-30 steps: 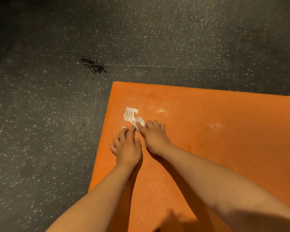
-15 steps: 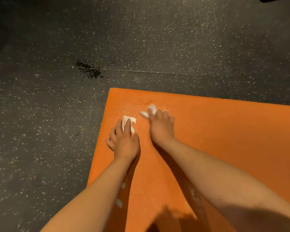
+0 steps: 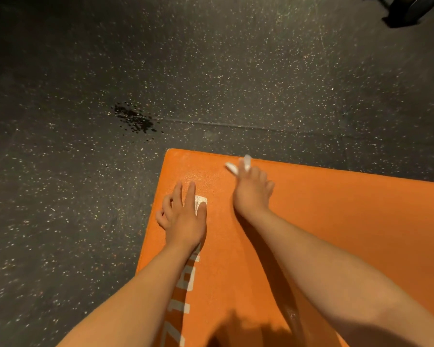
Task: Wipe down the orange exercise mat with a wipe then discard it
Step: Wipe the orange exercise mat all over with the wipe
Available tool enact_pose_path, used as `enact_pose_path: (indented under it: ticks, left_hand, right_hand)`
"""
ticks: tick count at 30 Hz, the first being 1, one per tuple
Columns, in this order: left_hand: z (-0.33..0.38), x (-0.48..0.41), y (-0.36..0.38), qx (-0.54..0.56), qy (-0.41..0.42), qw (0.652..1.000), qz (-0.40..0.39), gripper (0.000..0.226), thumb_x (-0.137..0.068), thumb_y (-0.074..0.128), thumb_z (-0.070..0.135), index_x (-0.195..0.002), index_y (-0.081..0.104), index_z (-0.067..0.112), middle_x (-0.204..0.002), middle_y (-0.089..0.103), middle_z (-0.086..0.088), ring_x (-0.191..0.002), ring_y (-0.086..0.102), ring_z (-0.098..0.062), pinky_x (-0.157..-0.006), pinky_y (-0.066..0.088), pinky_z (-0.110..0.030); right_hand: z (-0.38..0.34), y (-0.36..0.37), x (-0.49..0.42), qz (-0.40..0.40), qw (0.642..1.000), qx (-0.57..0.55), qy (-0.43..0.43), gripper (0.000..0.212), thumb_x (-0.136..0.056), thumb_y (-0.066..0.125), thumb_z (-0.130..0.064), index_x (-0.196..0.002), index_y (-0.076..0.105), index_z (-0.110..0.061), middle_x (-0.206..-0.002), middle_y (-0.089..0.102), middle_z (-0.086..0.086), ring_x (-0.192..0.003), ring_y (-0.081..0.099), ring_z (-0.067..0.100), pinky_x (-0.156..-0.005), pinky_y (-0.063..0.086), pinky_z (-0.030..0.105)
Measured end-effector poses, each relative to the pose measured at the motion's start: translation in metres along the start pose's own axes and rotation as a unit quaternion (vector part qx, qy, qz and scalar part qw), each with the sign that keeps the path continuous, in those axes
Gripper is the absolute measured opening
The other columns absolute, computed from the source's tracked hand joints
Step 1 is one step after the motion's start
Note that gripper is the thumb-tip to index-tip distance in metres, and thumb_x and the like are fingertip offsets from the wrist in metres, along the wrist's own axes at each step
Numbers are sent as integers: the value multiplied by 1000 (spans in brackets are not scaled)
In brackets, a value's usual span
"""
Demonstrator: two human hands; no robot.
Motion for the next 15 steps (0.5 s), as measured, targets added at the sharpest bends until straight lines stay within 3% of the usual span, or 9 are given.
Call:
enact_pose_path:
  ticks: [2, 4, 8, 10, 11, 15]
  left_hand:
    - [0, 0, 1, -2, 2, 1000, 2, 60, -103, 31, 53, -157, 8, 45, -166, -6, 12, -146, 2, -23, -109, -1, -44]
    - [-1, -1, 3, 1, -2, 1000, 0, 60, -103, 32, 52, -157, 7, 45, -166, -6, 12, -146, 2, -23, -108, -2, -43]
    - [-4, -2, 4, 0, 5, 1000, 1, 62, -102, 35, 50, -157, 7, 43, -166, -7, 11, -144, 2, -23, -110, 1, -45]
    - [-5, -3, 6, -6, 8, 1000, -2, 63, -101, 35, 51, -157, 6, 41, -166, -8, 11, -144, 2, -23, -111, 3, -46]
    - [-5, -3, 6, -5, 7, 1000, -1, 63, -102, 34, 52, -158, 6, 41, -166, -8, 11, -144, 3, -23, -112, 3, -46]
    - [-5, -3, 5, 6, 8, 1000, 2, 62, -102, 32, 52, -158, 5, 42, -166, -7, 11, -144, 2, -23, -110, -1, -45]
  right_hand:
    - [9, -2, -8, 1, 997, -12, 71, 71, -95, 41, -8, -159, 17, -28, -130, 44, 7, -110, 37, 26, -79, 21, 39]
    - [-15, 3, -8, -7, 998, -34, 51, 73, -94, 43, -8, -160, 17, -26, -133, 42, 8, -112, 36, 27, -79, 18, 38]
    - [-91, 21, 5, -56, 983, -12, -173, 73, -95, 49, -16, -160, 18, -28, -130, 46, 6, -113, 36, 26, -77, 15, 37]
    - [-98, 21, -1, -64, 971, 21, -228, 77, -93, 52, -16, -159, 18, -30, -132, 46, 4, -114, 36, 25, -80, 20, 40]
    - [-93, 19, -8, -61, 972, 33, -222, 76, -92, 52, -14, -159, 19, -31, -133, 46, 4, -115, 37, 26, -82, 22, 41]
    - [-61, 7, -32, -23, 998, -2, -65, 68, -93, 43, -8, -155, 25, -29, -130, 45, 6, -113, 36, 27, -79, 20, 39]
Point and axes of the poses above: each hand's wrist, its own x-axis away from the middle knuckle, its own y-axis out of the palm, z = x × y, the point moved 7 cm from there along -x, towards the middle knuckle
